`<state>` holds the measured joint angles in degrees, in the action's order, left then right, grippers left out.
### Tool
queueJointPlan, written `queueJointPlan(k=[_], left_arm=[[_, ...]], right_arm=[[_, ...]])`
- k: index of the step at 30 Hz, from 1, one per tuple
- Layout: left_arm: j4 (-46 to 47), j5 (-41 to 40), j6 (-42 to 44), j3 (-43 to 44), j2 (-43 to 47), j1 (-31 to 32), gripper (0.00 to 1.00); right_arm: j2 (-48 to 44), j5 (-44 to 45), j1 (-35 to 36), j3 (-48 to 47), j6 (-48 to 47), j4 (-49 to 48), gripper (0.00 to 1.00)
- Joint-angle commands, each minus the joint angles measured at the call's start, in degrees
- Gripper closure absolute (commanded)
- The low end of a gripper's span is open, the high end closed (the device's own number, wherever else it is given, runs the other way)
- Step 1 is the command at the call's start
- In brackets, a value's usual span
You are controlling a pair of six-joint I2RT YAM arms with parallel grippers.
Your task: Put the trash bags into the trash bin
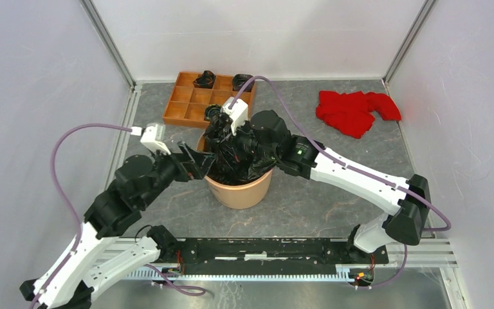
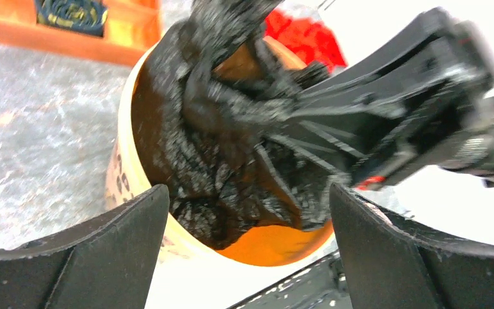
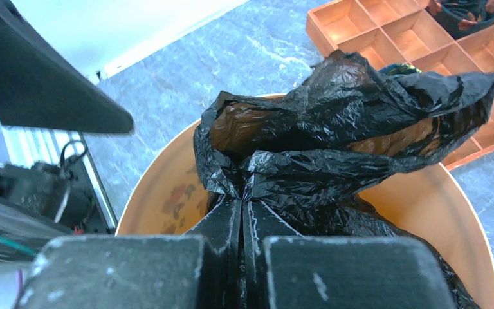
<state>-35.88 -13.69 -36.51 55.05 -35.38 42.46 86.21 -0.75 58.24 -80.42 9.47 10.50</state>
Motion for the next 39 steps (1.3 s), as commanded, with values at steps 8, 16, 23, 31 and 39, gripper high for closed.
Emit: queueJointPlan(k=[8,16,23,31,39], left_arm=[[-1.5,0.8,-8.9,12.5,-5.7,0.0,0.00],[-4.5,-6.5,-13.4,17.2,-14.7,0.0,0.00],[-1.1,-4.6,-7.6,14.4,-16.9,0.0,0.38],[0.4,-15.3,-0.5,12.6,-15.5,0.0,0.88],[9.0,-18.0,1.4,5.5,-9.8,0.0,0.91]], right_arm=[[-7.0,-14.8,-0.2,0.6,-15.6,1.2,0.99],[-13.1,-17.4,-0.2,7.5,-16.1,-5.7,0.99],[-11.3,-16.3,-0.1,5.7,-16.6,-3.1,0.91],[-13.7,-7.7,-0.2,3.3,-10.9,7.9,0.34],[-27.0,7.3,-0.2,8.5,-9.6,19.4,0.08]])
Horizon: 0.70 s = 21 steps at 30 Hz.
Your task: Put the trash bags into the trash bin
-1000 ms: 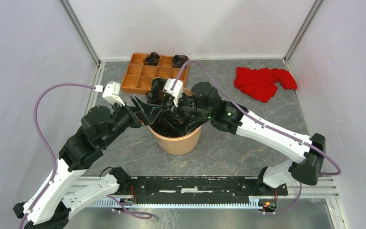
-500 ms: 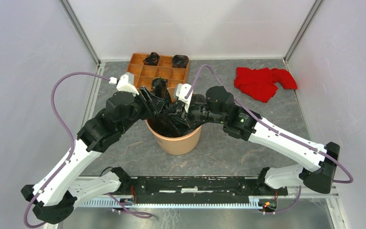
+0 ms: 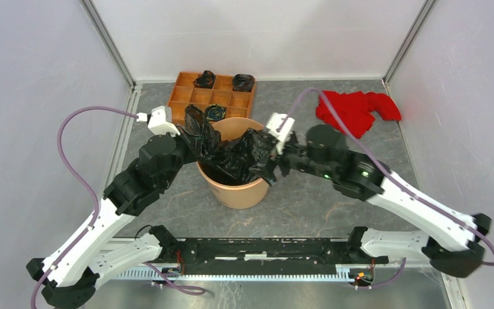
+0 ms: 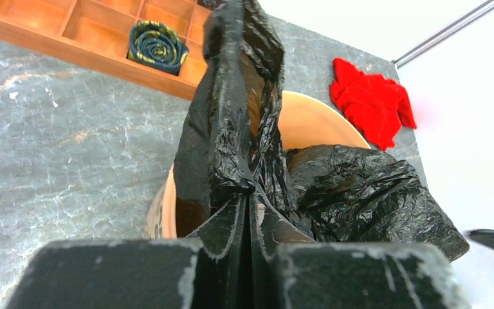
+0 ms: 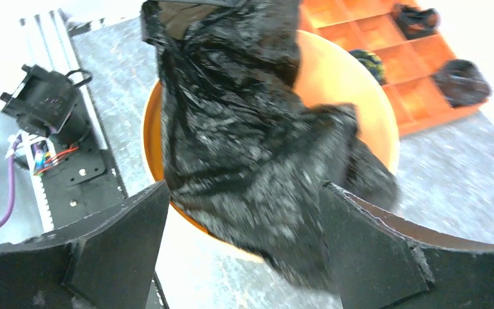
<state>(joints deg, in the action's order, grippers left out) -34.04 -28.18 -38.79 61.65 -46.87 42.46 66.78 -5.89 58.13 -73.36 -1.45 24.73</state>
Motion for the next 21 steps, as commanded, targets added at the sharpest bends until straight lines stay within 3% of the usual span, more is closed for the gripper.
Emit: queueJointPlan(k=[1,3,5,8,15,21], left_arm=[[7.5,-3.7,3.8,-1.3,1.9,0.0,0.91],[7.8,-3.8,3.7,-1.6,2.4,0.0,0.91],[8.3,-3.3,3.9,-1.9,2.9,0.0,0.90],[8.3,-2.5,4.7,-1.8,3.1,0.0,0.89],[7.3,-1.0,7.2,-0.4,2.8,0.0,0.88],[6.4,-0.4,7.2,-0.8,4.9,0.0,0.88]], right_arm=[[-8.3,16.7,-0.1,2.2,1.4,6.4,0.08],[-8.2,23.4,-0.2,3.1,1.4,8.5,0.16],[-6.3,27.2,-0.1,2.0,1.3,10.8,0.33],[-1.8,24.2,-0.1,-0.8,0.0,11.0,0.48],[12.7,8.8,-0.1,-9.8,0.2,5.6,0.53],[27.3,12.9,0.0,-15.8,5.9,4.2,0.56]])
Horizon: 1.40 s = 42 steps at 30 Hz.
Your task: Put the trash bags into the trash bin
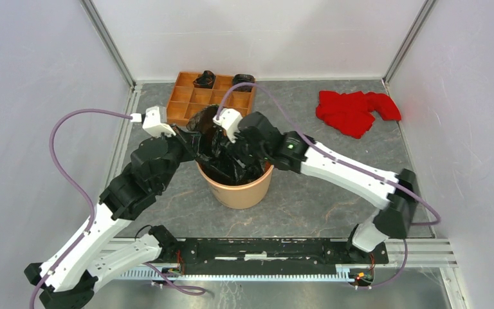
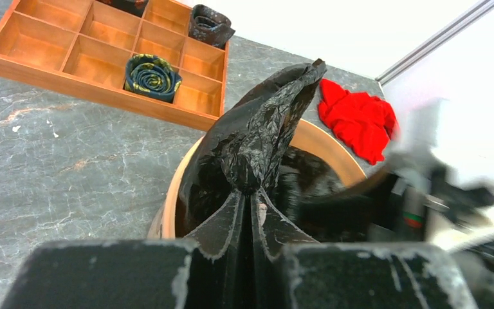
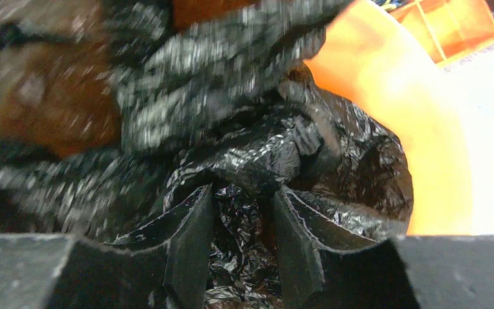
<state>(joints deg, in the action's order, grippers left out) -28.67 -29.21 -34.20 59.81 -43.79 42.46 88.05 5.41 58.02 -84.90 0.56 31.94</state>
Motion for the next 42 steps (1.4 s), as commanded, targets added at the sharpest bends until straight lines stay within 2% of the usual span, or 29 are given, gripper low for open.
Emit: queueJointPlan(k=[1,4,7,17,21,26,28,30,33,35,36,37,38,39,40,42], left_arm=[[0.7,0.8,2.7,1.0,1.9,0.0,0.88],[0.3,0.7,2.7,1.0,2.1,0.0,0.88],[0.8,1.1,2.7,0.3,2.0,0.0,0.89],[3.2,3.7,4.9,2.1,1.9,0.0,0.92],[2.7,3.0,4.7,3.0,2.6,0.0,0.92],[2.6,2.4,3.9,3.6,3.1,0.0,0.92],[2.4,3.0,3.6,3.6,2.9,0.0,0.93],[1.6,3.3,3.0,3.8,2.6,0.0,0.93],[0.9,3.5,2.4,3.9,2.8,0.0,0.94],[1.0,3.2,2.2,3.7,3.3,0.0,0.93],[1.0,2.8,2.2,3.7,3.5,0.0,0.93],[0.8,2.5,2.4,3.8,3.5,0.0,0.92],[0.5,2.2,2.4,4.0,3.4,0.0,0.90],[0.0,1.7,2.5,4.2,2.9,0.0,0.88],[-0.9,1.3,2.4,4.4,2.5,0.0,0.88],[-2.7,0.9,2.0,4.2,1.7,0.0,0.87]], right_arm=[[7.3,3.8,0.1,-3.4,4.8,-3.3,0.57],[7.9,7.4,0.1,2.5,6.7,-7.0,0.60],[4.3,7.7,0.1,7.5,7.6,-10.4,0.58],[-12.9,11.7,0.0,7.5,6.5,-8.1,0.26],[-15.3,9.4,0.0,10.9,10.6,-16.3,0.12],[-10.9,7.7,0.0,12.1,18.5,-27.5,0.09],[-8.4,7.9,0.0,10.4,20.4,-29.4,0.11],[-6.5,6.8,0.1,10.5,21.4,-32.8,0.21],[-3.8,8.7,0.1,10.4,23.1,-33.5,0.50],[-2.9,8.6,0.1,10.1,23.1,-33.3,0.61],[-3.1,8.3,0.1,9.9,22.6,-33.3,0.70],[-3.3,9.4,0.0,9.0,21.5,-32.2,0.80],[-3.6,13.0,0.1,7.1,20.2,-28.1,0.95],[-4.1,15.9,-0.1,4.6,18.5,-24.5,1.00],[-4.7,17.3,-0.7,2.8,16.1,-21.6,1.00],[-4.3,10.9,-5.2,-3.2,13.0,-14.2,1.00]])
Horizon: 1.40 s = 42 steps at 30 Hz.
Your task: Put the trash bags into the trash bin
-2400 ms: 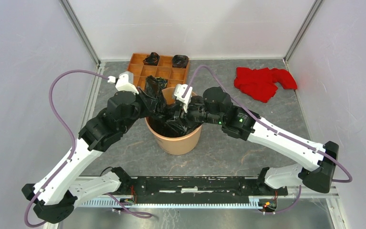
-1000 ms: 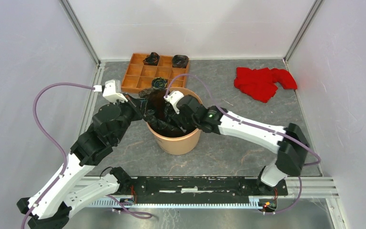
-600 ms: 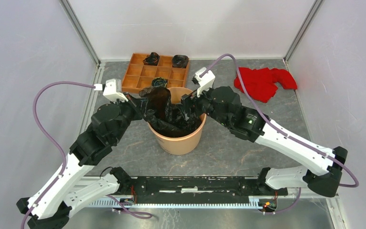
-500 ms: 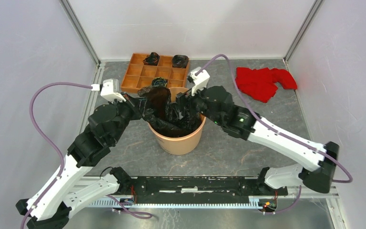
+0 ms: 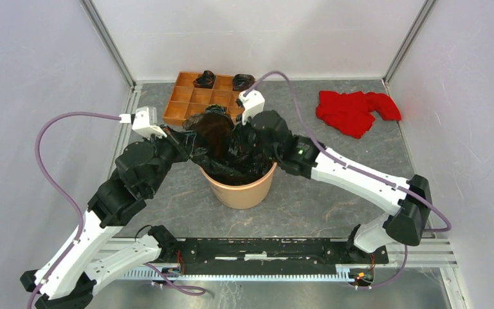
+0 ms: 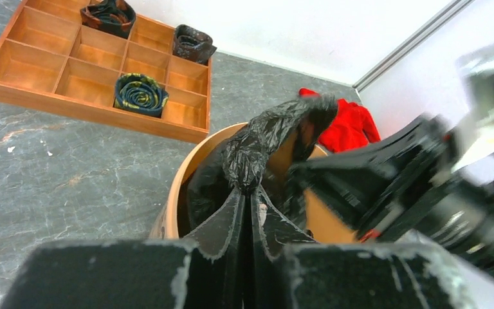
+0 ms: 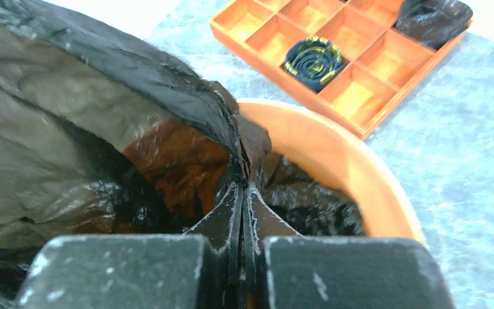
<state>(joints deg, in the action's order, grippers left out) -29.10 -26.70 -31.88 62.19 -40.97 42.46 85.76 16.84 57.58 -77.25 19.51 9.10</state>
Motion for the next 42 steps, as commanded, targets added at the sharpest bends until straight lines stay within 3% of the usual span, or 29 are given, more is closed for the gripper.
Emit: queueJointPlan(k=[1,5,8,11,15,20,24,25,28,31,34,37,42], left_arm=[[-3.3,-1.7,-0.6,1.4,-1.4,0.0,0.87],[-7.4,-1.5,-3.0,-1.8,-0.5,0.0,0.83],[-8.1,1.9,-4.9,-3.2,1.2,-0.1,0.75],[-8.6,5.8,-4.9,-1.6,1.2,0.0,0.67],[-13.2,6.3,-1.7,4.5,-2.4,0.0,0.64],[-23.2,-0.4,-0.7,11.6,-9.2,0.0,0.71],[-25.7,-3.5,-0.9,12.7,-10.4,0.0,0.72],[-25.1,-2.6,-0.3,13.2,-10.4,0.0,0.68],[-21.1,2.8,2.6,14.6,-10.1,0.0,0.38],[-19.1,5.5,3.0,16.2,-10.6,0.0,0.30],[-19.2,6.5,2.8,16.9,-12.0,0.0,0.39],[-21.0,4.2,2.6,16.9,-13.0,0.0,0.66],[-20.8,0.5,4.2,17.0,-13.9,0.0,0.93]], right_arm=[[-1.0,-8.3,-8.8,-14.3,-6.6,12.2,1.00],[3.5,-40.4,-19.7,-18.7,-8.3,20.9,1.00],[2.8,-51.0,-19.8,-15.5,-9.1,18.2,1.00],[1.1,-52.4,-21.3,-13.3,-8.2,13.6,1.00],[4.0,-67.6,-25.7,-15.2,1.0,3.8,1.00],[7.7,-68.1,-27.5,-23.5,1.7,6.9,1.00],[6.1,-66.9,-28.5,-22.2,5.4,3.3,1.00],[5.5,-67.8,-28.4,-21.1,7.2,1.1,1.00],[4.0,-69.4,-28.5,-20.0,11.4,-4.6,1.00],[3.4,-68.7,-28.5,-20.9,13.0,-6.9,1.00],[3.2,-68.0,-28.6,-21.2,13.3,-7.0,1.00],[3.3,-67.1,-28.6,-20.8,11.3,-4.0,1.00],[3.1,-64.3,-29.1,-20.8,5.6,2.2,1.00]])
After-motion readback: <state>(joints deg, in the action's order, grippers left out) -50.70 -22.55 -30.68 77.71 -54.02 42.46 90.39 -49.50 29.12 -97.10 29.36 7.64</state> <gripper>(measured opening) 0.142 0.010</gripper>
